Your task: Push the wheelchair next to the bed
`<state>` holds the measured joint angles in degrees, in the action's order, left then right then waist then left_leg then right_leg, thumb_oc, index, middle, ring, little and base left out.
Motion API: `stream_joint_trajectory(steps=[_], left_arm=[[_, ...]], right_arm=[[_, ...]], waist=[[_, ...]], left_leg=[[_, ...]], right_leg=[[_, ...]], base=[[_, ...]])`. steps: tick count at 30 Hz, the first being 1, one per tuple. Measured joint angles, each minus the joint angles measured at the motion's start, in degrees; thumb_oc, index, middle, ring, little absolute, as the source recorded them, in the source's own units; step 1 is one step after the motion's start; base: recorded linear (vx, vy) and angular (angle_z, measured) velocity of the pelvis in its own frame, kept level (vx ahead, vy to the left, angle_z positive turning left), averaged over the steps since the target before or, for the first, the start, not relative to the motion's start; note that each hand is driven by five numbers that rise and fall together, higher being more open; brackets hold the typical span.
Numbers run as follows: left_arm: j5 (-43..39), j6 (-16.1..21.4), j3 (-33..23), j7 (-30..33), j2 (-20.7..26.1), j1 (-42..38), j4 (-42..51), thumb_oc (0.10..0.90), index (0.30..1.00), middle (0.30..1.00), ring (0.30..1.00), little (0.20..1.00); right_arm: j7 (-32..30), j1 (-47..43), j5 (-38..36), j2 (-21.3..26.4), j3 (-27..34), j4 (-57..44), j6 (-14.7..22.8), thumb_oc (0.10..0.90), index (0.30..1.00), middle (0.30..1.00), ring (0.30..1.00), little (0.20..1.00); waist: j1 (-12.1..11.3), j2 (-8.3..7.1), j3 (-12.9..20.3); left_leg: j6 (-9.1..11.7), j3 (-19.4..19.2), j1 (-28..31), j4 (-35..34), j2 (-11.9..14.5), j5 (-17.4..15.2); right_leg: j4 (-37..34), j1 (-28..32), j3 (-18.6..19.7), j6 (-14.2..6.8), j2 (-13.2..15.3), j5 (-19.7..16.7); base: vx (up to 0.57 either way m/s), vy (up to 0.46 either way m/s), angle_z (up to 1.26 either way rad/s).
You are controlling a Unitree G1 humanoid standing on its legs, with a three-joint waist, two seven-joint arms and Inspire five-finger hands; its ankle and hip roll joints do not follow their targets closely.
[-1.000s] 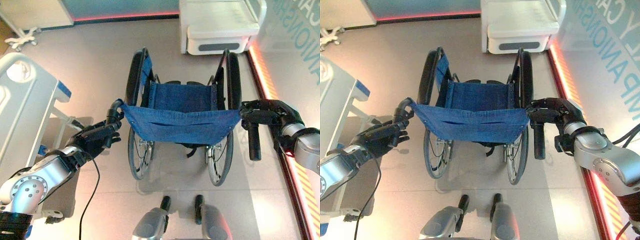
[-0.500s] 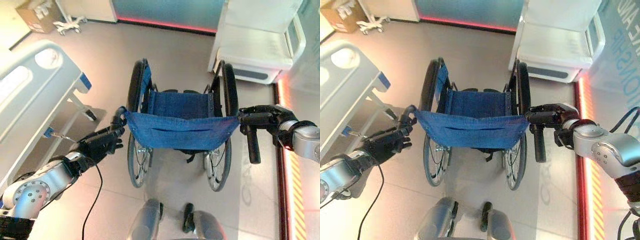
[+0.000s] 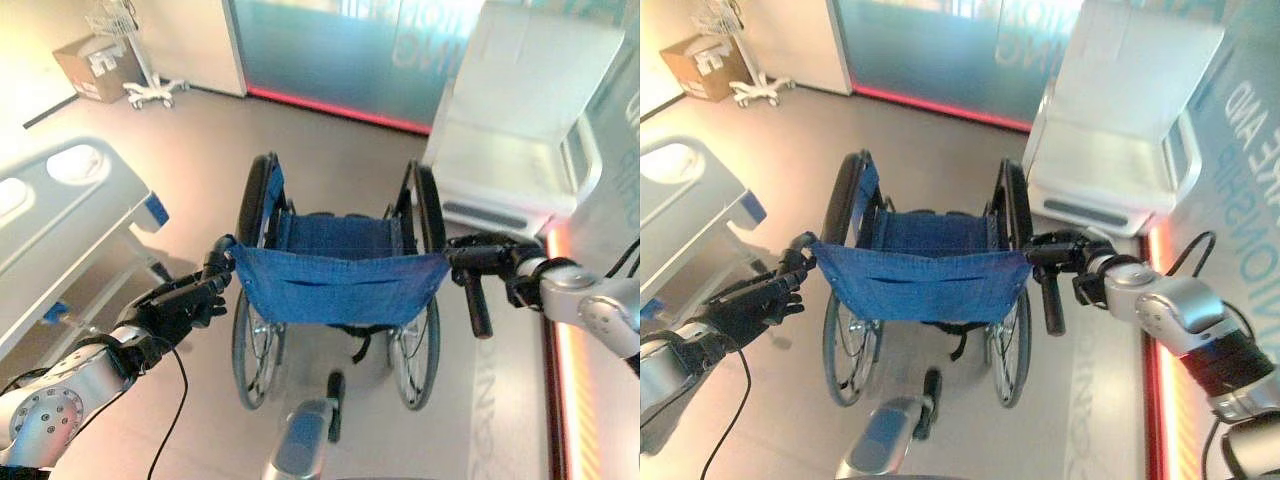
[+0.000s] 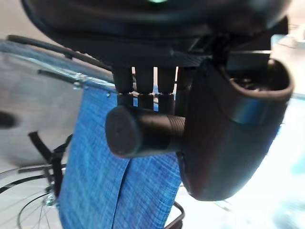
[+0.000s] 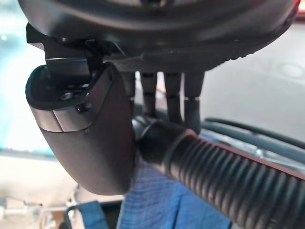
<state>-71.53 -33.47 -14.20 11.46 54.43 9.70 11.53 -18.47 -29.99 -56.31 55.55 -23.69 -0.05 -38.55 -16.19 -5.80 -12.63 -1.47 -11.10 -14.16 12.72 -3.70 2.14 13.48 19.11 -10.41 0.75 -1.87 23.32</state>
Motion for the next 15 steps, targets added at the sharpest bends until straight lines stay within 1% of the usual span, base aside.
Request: stream_joint_trajectory(steps=[1,2,3,4,5,6,7,8,9,10,11,12,13,14,15], left_arm=[[0.1,-0.3,0.6,0.0,-0.3,-1.7,-1.2,0.4,0.3,0.3,0.3,0.3],[0.7,-1.2,0.8,0.0,0.3,-3.4,-1.6,0.4,0.3,0.3,0.3,0.3],[1.0,-1.3,0.7,-0.1,1.1,-4.2,-1.6,0.4,0.3,0.3,0.3,0.3],[1.1,-1.4,0.8,-0.1,1.3,-4.8,-1.7,0.4,0.3,0.3,0.3,0.3],[1.1,-1.5,1.5,0.2,1.2,-6.0,-2.3,0.4,0.3,0.3,0.3,0.3],[1.1,-1.5,2.0,0.5,1.3,-6.9,-2.7,0.4,0.3,0.3,0.3,0.3],[1.1,-1.5,2.2,0.5,1.5,-7.3,-2.9,0.4,0.3,0.3,0.3,0.3],[1.1,-1.5,2.9,0.4,1.5,-8.3,-3.4,0.4,0.3,0.3,0.3,0.3],[1.1,-1.5,3.0,0.2,1.6,-8.6,-3.7,0.4,0.3,0.3,0.3,0.3],[1.1,-1.3,3.4,0.0,1.6,-9.1,-4.0,0.4,0.3,0.3,0.3,0.3],[1.0,-0.9,5.0,-0.8,1.5,-11.5,-5.8,0.4,0.3,0.3,0.3,0.3],[1.0,-0.9,5.8,-1.0,1.6,-12.6,-6.5,0.4,0.3,0.3,0.3,0.3],[1.0,-0.4,6.7,-1.8,0.4,-14.4,-8.2,0.4,0.3,0.3,0.3,0.3],[1.0,0.5,6.6,-2.4,0.4,-14.8,-8.3,0.4,0.3,0.3,0.3,0.3],[1.0,0.6,6.5,-2.4,0.6,-14.9,-8.3,0.4,0.3,0.3,0.3,0.3]], right_arm=[[0.0,-0.1,0.8,-0.8,-0.1,0.8,0.8,0.4,0.3,0.3,0.3,0.3],[0.0,0.0,1.9,-1.1,0.0,0.8,1.3,0.4,0.3,0.3,0.3,0.3],[0.0,0.2,1.8,-1.2,0.2,0.8,1.3,0.4,0.3,0.3,0.3,0.3],[0.0,0.2,1.8,-1.2,0.3,0.7,1.3,0.4,0.3,0.3,0.3,0.3],[0.0,0.0,1.9,-1.3,0.7,0.6,1.4,0.4,0.3,0.3,0.3,0.3],[-0.1,-0.1,2.2,-1.3,1.3,0.3,1.8,0.4,0.3,0.3,0.3,0.3],[-0.1,0.0,2.4,-1.3,1.9,-0.1,1.9,0.4,0.3,0.3,0.3,0.3],[-0.2,0.0,2.7,-0.9,3.2,-0.6,2.0,0.4,0.3,0.3,0.3,0.3],[-0.2,-0.2,3.7,-0.7,3.3,-1.1,2.4,0.4,0.3,0.3,0.3,0.3],[-0.1,-0.2,3.9,-0.5,3.3,-1.1,2.9,0.4,0.3,0.3,0.3,0.3],[0.1,-0.2,4.0,0.1,3.7,-0.6,3.7,0.4,0.3,0.3,0.3,0.3],[0.1,-0.3,4.1,0.2,3.8,-0.3,3.8,0.4,0.3,0.3,0.3,0.3],[0.1,-0.8,4.0,1.1,3.7,-0.2,4.1,0.4,0.3,0.3,0.3,0.3],[0.1,-1.9,3.7,1.8,3.7,-0.3,4.1,0.4,0.3,0.3,0.3,0.3],[0.1,-2.1,3.5,2.0,3.6,-0.3,4.1,0.4,0.3,0.3,0.3,0.3]], waist=[[-0.5,0.32,0.0],[0.0,0.42,0.0],[0.6,-0.77,-0.1],[1.2,-1.7,0.0],[1.9,-1.9,-0.1],[2.4,-0.73,-0.8],[2.7,0.03,-1.3],[3.6,2.14,-2.7],[4.2,3.12,-3.3],[4.6,3.57,-3.5],[6.4,4.74,-4.2],[7.0,4.77,-4.3],[7.8,5.0,-5.4],[7.7,5.01,-6.7],[7.7,4.65,-6.9]], left_leg=[[-0.7,0.1,0.6,0.4,0.1,0.2],[-3.1,1.8,1.3,0.4,0.6,1.2],[-5.8,2.4,2.3,0.2,-0.4,1.9],[-6.1,3.1,2.7,-0.2,-1.3,1.8],[-6.6,5.7,4.0,-1.7,-2.5,1.3],[-5.8,8.2,5.8,-3.6,-2.8,2.6],[-6.2,10.3,6.9,-5.0,-2.8,2.2],[-5.5,14.1,9.4,-7.5,-2.5,3.0],[-4.8,16.1,10.6,-8.4,-2.0,3.4],[-4.4,17.7,11.2,-8.9,-2.0,2.9],[-4.4,20.5,11.8,-8.5,-1.3,2.7],[-4.1,21.1,12.0,-8.3,-1.4,2.6],[-3.6,23.3,11.7,-4.8,-1.9,-1.6],[-3.5,24.5,11.6,-2.2,-2.1,-3.9],[-2.6,25.4,11.8,-1.4,-2.4,-4.8]], right_leg=[[7.2,-2.8,-0.5,-1.8,0.1,-0.4],[18.6,-7.7,-0.7,-5.9,0.7,-2.3],[25.8,-10.3,0.5,-10.0,1.0,-4.3],[30.4,-12.5,2.8,-12.2,1.1,-5.6],[34.9,-15.6,4.7,-12.8,1.3,-5.9],[35.5,-17.6,4.8,-11.7,1.4,-5.3],[34.7,-19.3,4.2,-10.4,1.7,-4.6],[31.0,-21.3,1.7,-6.2,3.2,-2.2],[25.9,-24.0,1.5,-6.0,3.6,-2.1],[23.1,-25.7,1.6,-5.8,3.9,-2.0],[15.6,-26.9,1.6,-5.2,4.0,-3.1],[12.9,-27.8,1.6,-5.8,4.4,-4.4],[8.4,-30.7,1.7,-7.9,6.7,-8.0],[2.0,-31.5,2.2,-9.7,8.7,-12.4],[-1.0,-32.1,2.3,-10.8,10.2,-14.5]], base=[[0.39,0.025,0.08],[0.27,0.014,0.44],[0.33,0.014,0.57],[0.33,0.015,0.65],[0.42,-0.019,0.52],[0.33,-0.046,0.47],[0.33,-0.132,0.4],[0.27,-0.238,0.48],[0.26,-0.248,0.52],[0.33,-0.335,0.84],[0.3,-0.305,0.9],[0.43,-0.428,1.05],[0.54,-0.465,0.8],[0.44,-0.361,0.67],[0.48,-0.349,0.69]])
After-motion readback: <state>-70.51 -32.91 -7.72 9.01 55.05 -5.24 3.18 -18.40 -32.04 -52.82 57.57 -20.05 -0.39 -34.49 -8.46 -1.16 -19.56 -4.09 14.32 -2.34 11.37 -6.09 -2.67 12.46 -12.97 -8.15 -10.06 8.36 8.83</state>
